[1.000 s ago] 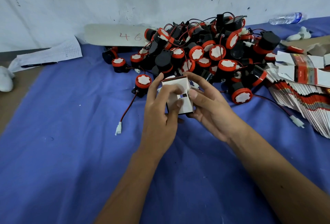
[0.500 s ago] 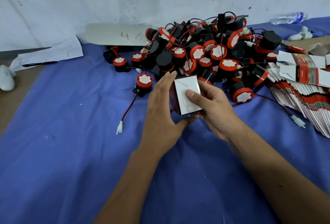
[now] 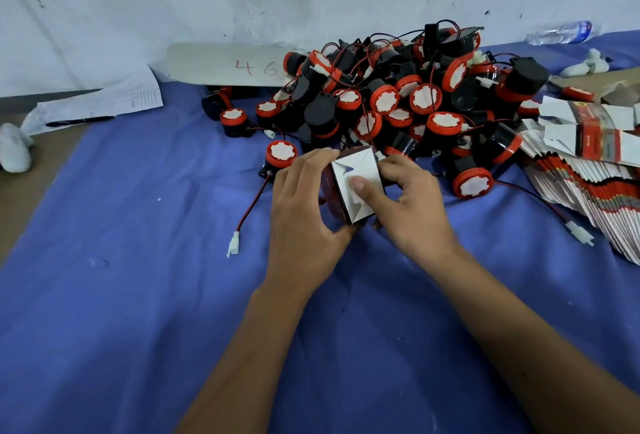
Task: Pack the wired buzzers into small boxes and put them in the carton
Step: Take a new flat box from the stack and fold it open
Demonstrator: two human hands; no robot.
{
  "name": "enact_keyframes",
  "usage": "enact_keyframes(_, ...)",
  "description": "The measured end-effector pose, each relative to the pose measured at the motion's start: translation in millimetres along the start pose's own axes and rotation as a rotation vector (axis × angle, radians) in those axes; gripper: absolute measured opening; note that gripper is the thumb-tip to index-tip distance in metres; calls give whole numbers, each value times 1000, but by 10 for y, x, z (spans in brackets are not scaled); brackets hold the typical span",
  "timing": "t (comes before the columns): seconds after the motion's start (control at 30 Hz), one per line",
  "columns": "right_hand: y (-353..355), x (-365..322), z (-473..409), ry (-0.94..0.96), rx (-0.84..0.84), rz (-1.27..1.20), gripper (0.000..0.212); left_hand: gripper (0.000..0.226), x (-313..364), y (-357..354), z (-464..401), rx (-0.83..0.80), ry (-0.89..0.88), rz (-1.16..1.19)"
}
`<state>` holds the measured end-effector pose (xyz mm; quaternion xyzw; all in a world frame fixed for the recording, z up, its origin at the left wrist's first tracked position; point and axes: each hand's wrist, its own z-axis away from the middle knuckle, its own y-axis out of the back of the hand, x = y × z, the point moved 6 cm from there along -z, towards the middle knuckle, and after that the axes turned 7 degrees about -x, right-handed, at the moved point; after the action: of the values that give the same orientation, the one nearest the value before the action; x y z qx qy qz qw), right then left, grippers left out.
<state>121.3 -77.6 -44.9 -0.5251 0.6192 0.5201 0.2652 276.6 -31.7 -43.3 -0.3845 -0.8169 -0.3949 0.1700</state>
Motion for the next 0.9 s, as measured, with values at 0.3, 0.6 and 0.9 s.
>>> enact_keyframes(0.3,11,-43,34,-17,90,47,16,74,63,-7,0,-4,-5,-41)
enact_keyframes(0.6,9,-73,28,58,95,120,20,77,35,2,3,5,26,14)
enact_keyframes(0.9,-13,-113,20,72,13,-10,27,90,-105,18,-10,19,131,152)
